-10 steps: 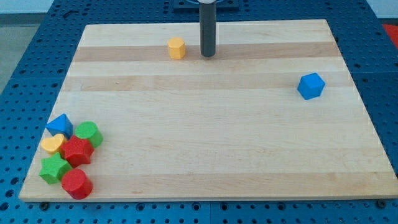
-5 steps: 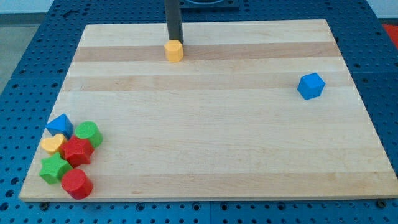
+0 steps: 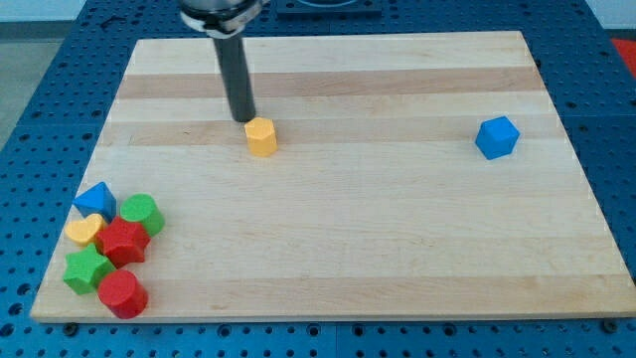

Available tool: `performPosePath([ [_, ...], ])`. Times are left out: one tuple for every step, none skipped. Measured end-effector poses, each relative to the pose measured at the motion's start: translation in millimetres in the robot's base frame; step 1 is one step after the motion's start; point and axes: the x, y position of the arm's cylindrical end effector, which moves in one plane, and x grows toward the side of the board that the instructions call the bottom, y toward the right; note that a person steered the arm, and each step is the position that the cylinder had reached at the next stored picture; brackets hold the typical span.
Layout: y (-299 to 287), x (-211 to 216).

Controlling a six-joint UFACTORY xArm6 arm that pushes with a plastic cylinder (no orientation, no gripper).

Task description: Slide the yellow hexagon to the blue cube

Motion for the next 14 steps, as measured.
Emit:
performPosePath([
  [-9.3, 7.6],
  [-3.8, 24.2],
  [12.0, 46.4],
  [46.3, 58.2],
  [98.0, 54.1],
  [115.1, 52.2],
  [110.2, 52.2],
  [128.1, 44.9],
  [173.0, 33.7],
  [223.8, 27.4],
  [237.9, 27.4],
  [221.3, 27.4],
  [197.4, 33.8],
  [201.9, 48.1],
])
